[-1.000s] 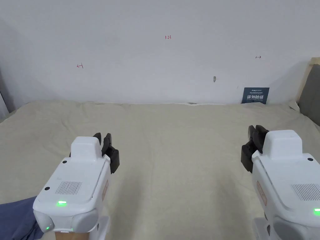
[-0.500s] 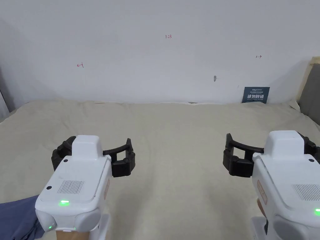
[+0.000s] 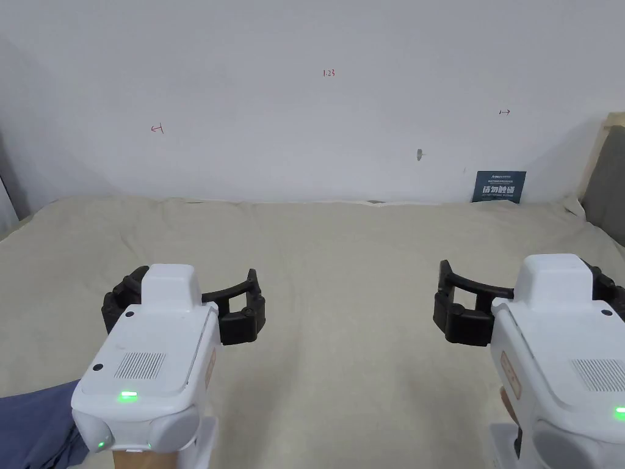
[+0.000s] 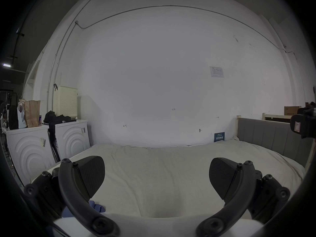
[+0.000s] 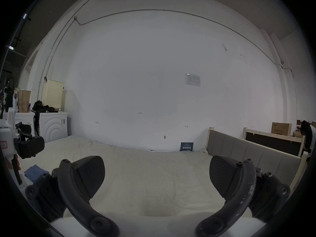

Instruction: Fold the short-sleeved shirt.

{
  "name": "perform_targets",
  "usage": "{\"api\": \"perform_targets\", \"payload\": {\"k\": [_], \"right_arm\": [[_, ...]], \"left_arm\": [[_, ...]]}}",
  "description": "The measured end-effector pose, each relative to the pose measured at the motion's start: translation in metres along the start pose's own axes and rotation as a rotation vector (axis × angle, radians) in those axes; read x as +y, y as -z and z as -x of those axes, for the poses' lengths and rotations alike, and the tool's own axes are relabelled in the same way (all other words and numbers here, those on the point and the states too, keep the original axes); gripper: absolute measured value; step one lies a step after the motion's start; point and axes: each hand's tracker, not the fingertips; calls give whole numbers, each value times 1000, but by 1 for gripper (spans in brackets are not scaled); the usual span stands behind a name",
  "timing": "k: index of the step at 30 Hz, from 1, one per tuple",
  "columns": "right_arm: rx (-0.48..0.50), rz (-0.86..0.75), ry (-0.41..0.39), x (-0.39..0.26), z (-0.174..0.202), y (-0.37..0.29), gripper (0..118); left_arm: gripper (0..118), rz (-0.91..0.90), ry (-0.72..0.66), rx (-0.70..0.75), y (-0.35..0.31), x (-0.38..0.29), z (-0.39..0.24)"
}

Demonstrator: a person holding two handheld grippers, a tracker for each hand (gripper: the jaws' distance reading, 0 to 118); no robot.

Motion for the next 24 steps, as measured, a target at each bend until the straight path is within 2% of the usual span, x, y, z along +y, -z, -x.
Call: {"api": "perform_targets", "payload": {"k": [24], "right_arm": [[1,0,-14,-4,0,-3,118]], "left_arm": [[118,-5,4,8,-1,0,2]]}}
